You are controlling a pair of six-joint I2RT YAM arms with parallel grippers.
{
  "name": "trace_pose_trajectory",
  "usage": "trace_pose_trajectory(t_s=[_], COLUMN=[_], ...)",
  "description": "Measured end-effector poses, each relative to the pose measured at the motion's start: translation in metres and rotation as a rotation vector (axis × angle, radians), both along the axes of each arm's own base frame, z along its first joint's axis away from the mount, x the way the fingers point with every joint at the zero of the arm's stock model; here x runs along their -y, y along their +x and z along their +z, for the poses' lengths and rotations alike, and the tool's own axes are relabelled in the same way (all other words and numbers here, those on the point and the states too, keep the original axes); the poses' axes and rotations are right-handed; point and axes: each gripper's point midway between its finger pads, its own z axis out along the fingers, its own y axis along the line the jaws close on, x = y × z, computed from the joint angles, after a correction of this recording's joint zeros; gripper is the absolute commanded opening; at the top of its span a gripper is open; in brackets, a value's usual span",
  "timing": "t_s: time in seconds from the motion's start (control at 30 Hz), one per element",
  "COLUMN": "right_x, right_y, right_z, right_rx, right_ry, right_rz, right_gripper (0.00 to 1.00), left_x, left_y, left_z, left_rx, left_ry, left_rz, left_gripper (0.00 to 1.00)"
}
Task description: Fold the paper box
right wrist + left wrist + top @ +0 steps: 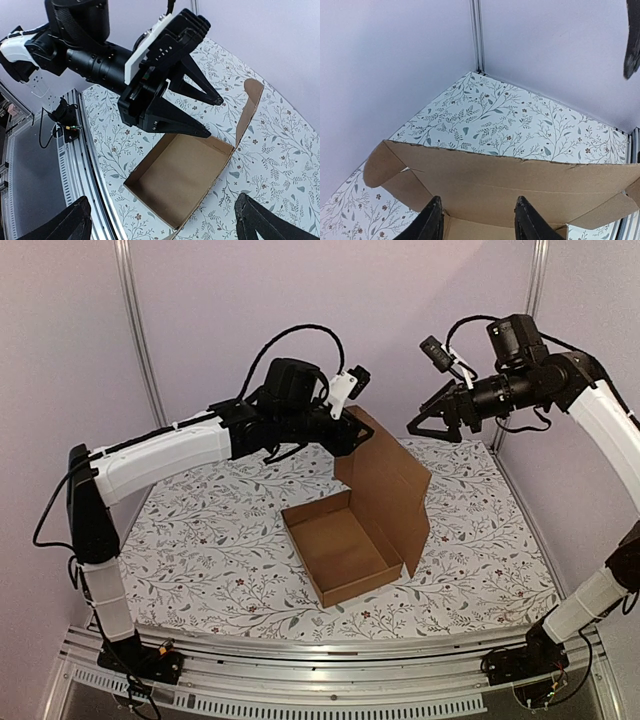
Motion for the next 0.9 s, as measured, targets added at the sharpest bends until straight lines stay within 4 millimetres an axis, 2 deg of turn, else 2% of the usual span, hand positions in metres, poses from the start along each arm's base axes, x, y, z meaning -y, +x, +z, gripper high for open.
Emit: trace_pose_trajectory(t_s=[0.13,0.2,0.27,0.33,0.5,0.6,0.73,0.9], right_x=[-0.018,-0.02,-0.017,-0.015,-0.011,-0.009,-0.008,-0.008], right_y=[0.02,0.031,0.04,0.044,0.053,0.055,0.058,0.061], right_z=[-0.056,-0.083,-0.1,-0.101,-0.087,-0.09,-0.094,-0.097], right_rx=[-0.13,-0.175,-0.197,-0.202,-0.163,-0.164,-0.164,-0.161], right_ry=[-0.136,-0.207,-0.263,-0.278,-0.281,-0.297,-0.324,-0.348], right_rz=[-0.042,-0.079,-0.116,-0.142,-0.185,-0.199,-0.204,-0.197], right_gripper=[0.94,0.9,0.83,0.73,0.55,0.4,0.22,0.03], left_x=[0.004,0.002,-0.001,-0.008,-0.036,-0.061,-0.088,-0.121], left_y=[0.004,0.003,0.003,0.0,-0.013,-0.027,-0.038,-0.036], left_z=[-0.022,-0.033,-0.041,-0.054,-0.086,-0.1,-0.102,-0.109], left_rx=[-0.048,-0.064,-0.071,-0.085,-0.115,-0.129,-0.125,-0.137], left_ry=[0.016,0.032,0.044,0.07,0.146,0.178,0.183,0.172], left_rz=[0.015,0.022,0.03,0.042,0.077,0.095,0.124,0.199], left_gripper=[0.47,0.47,0.47,0.47,0.47,0.47,0.47,0.47])
